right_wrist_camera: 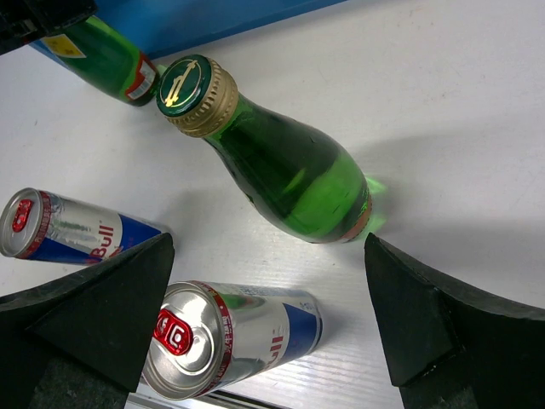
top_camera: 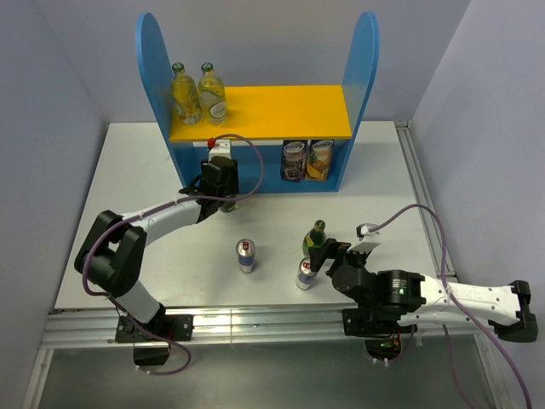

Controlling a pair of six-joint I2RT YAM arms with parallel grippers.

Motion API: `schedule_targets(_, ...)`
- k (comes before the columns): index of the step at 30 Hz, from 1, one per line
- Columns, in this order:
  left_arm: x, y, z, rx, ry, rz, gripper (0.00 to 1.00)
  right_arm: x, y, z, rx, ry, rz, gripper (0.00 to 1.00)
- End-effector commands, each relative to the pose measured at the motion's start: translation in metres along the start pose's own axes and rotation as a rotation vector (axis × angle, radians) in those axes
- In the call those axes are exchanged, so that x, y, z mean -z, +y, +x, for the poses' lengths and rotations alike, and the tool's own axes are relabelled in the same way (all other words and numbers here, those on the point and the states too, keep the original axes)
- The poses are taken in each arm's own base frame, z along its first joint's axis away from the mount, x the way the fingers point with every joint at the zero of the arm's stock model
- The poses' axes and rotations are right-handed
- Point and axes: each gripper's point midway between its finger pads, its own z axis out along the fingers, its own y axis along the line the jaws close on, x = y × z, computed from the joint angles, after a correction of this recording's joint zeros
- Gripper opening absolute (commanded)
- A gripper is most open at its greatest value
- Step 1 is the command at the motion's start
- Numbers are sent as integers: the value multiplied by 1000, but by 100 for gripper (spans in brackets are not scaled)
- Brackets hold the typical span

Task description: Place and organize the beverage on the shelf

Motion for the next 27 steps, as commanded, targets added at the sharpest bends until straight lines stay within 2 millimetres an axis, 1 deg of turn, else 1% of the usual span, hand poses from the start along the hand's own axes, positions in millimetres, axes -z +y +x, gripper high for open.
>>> schedule_targets(1, 15, -5, -109, 130, -257, 38, 0, -1, 5, -12, -30, -45, 6, 100)
schedule_targets(2, 17, -7, -115, 135, -264, 42, 0, -1, 5, -12, -27, -44, 8, 100)
schedule_targets(4, 16, -7, -117, 134, -257, 39, 0, -1, 5, -12, -26, -44, 8, 100)
schedule_targets(7, 12, -9, -109, 134, -232, 37, 0, 0, 5, -13, -31, -47, 6, 100)
schedule_targets(9, 13, -7, -107, 137, -238, 38, 0, 0, 5, -12, -32, -46, 2, 100)
schedule_targets(10, 13, -6, -103, 137, -233, 40, 0, 0, 5, -12, -30, -45, 0, 100)
schedule_targets(14, 25, -1, -115, 151, -281, 34, 0, -1, 5, -12, -24, -45, 3, 100)
schedule_targets(17, 30, 1, -124, 163, -297, 29, 0, -2, 5, -11, -19, -46, 5, 100)
schedule_targets(23, 38, 3, -134, 181, -322, 31, 0, -2, 5, -12, -19, -50, 10, 100)
schedule_targets(27, 38, 5, -136, 173, -331, 17, 0, -2, 4, -12, -24, -51, 9, 100)
